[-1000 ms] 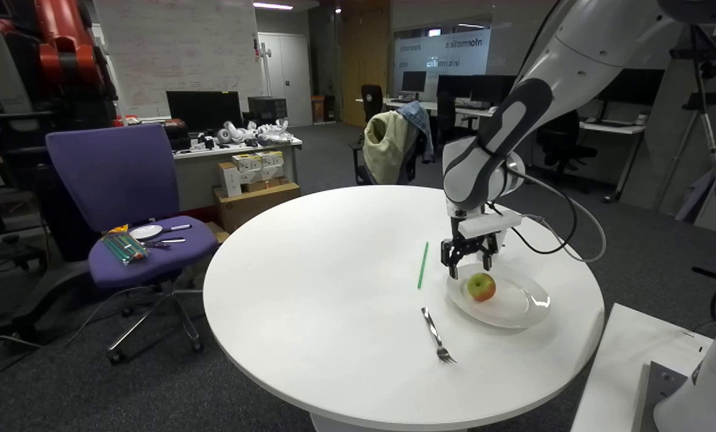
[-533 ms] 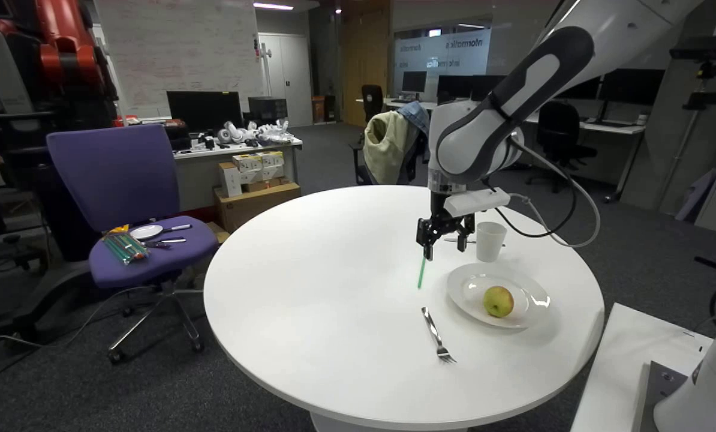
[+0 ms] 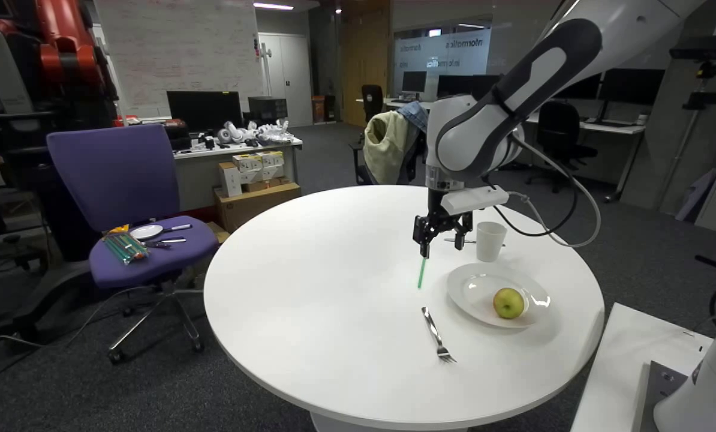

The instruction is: Put the objects on the table on the plate

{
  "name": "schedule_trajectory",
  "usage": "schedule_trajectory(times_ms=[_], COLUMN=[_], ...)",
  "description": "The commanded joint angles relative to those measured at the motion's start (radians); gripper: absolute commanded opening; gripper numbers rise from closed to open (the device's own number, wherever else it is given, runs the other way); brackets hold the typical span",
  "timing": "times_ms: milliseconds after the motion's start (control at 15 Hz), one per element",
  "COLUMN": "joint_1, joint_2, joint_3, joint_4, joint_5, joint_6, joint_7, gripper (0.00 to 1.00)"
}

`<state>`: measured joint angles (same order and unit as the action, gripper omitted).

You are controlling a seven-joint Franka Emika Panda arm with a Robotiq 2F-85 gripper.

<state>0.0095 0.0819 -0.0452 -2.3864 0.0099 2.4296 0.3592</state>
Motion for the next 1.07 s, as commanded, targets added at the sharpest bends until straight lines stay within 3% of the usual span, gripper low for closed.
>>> schedule_trajectory(times_ms=[0, 467, 1000], joint_1=[-0.010, -0.024, -0.001], joint_2=[-0.016, 0.052, 0.163], joint_3=[-0.017, -0.059, -0.108], joint_4=[-0.018, -0.013, 0.001], joint_5=[-0.034, -0.048, -0.129], joint_6=[-0.047, -0.216, -0.171], joint_7=[0.109, 0.359, 0.565], gripper=[1.00, 1.00, 1.00])
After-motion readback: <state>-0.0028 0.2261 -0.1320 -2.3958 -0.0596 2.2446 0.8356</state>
